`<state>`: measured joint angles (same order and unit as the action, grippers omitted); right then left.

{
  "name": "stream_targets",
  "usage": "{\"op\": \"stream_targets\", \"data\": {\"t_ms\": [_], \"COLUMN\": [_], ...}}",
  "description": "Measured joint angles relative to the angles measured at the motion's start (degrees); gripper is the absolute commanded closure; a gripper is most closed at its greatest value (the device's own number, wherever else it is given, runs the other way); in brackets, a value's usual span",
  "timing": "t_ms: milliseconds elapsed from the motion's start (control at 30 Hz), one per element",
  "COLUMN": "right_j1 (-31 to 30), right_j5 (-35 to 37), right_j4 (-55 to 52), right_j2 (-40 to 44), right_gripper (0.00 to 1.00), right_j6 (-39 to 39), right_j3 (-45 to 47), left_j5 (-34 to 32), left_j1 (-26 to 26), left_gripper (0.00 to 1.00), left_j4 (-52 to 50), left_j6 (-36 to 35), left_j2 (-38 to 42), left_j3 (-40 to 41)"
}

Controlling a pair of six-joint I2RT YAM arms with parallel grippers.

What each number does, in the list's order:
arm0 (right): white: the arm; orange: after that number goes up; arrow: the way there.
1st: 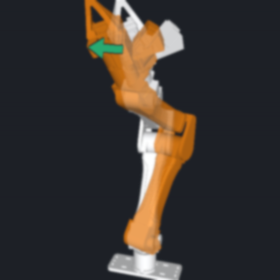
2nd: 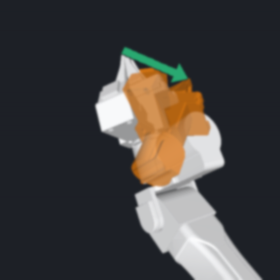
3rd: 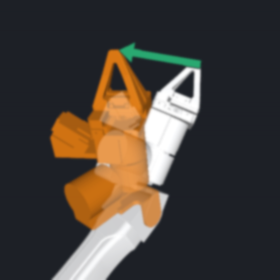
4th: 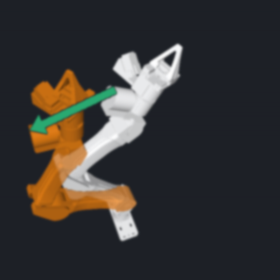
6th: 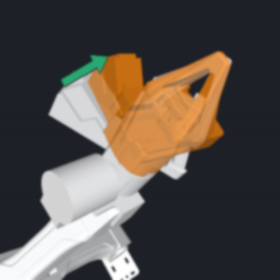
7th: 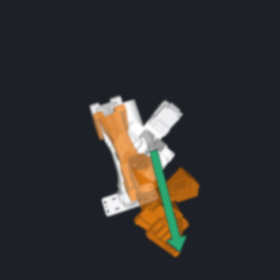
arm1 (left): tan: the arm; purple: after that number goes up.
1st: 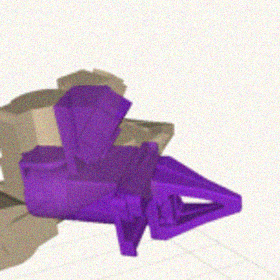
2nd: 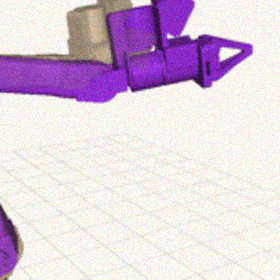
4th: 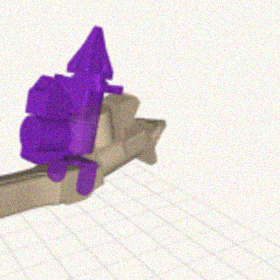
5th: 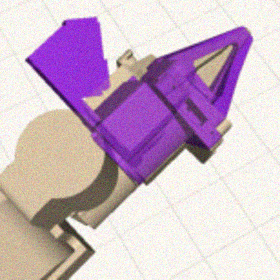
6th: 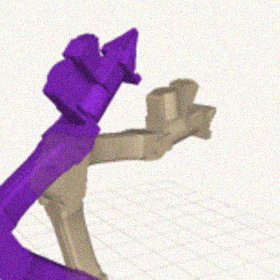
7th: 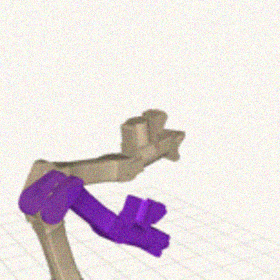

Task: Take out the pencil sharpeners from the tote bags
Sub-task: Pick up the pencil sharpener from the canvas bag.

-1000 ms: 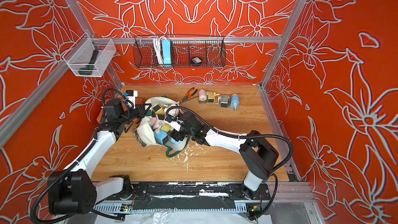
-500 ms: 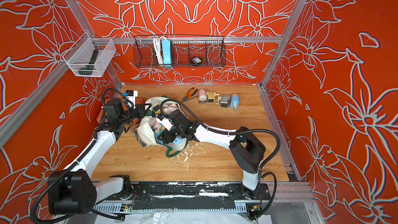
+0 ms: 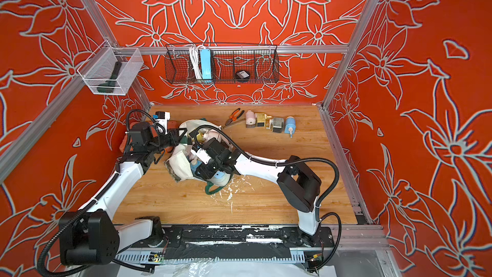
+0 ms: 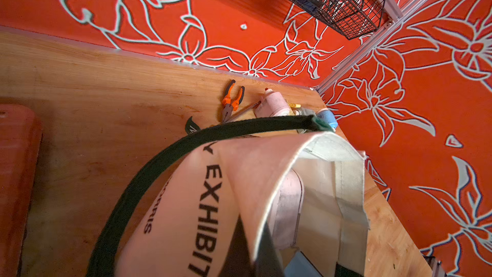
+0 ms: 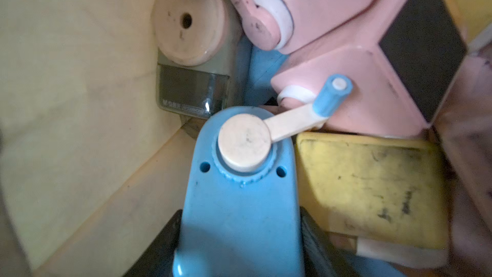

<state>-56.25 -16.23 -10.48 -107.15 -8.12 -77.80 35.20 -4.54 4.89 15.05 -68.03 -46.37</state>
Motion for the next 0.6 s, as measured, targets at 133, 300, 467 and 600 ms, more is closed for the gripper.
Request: {"op": "stream_targets", "data": {"t_ms": [133, 300, 467, 600], "right_j1": [-0.1, -0.1, -0.2, 0.1], "right_j5": [0.5, 0.9, 2.7, 5.0], "right_j4": [-0.4, -0.9, -1.2, -1.9], "right_j2": [0.0, 0.5, 5.2, 11.9], "right_gripper": [0.62, 0.69, 0.74, 0.76], "right_j6": [-0.6, -1.1, -1.2, -1.1], "right_j3": [-0.2, 0.0, 3.2, 5.3], "left_j5": [0.0, 0.0, -0.1, -0.2], "left_j1": [0.0, 0.0, 0.0, 0.0], "left_gripper": [1.0, 1.0, 1.0, 1.0], "left_j4": [0.0, 0.0, 0.0, 0.0], "left_j6": [0.0, 0.0, 0.0, 0.0], "left_j2": [0.0, 0.0, 0.0, 0.0], "left_j3": [0.0, 0.0, 0.0, 0.0]}}
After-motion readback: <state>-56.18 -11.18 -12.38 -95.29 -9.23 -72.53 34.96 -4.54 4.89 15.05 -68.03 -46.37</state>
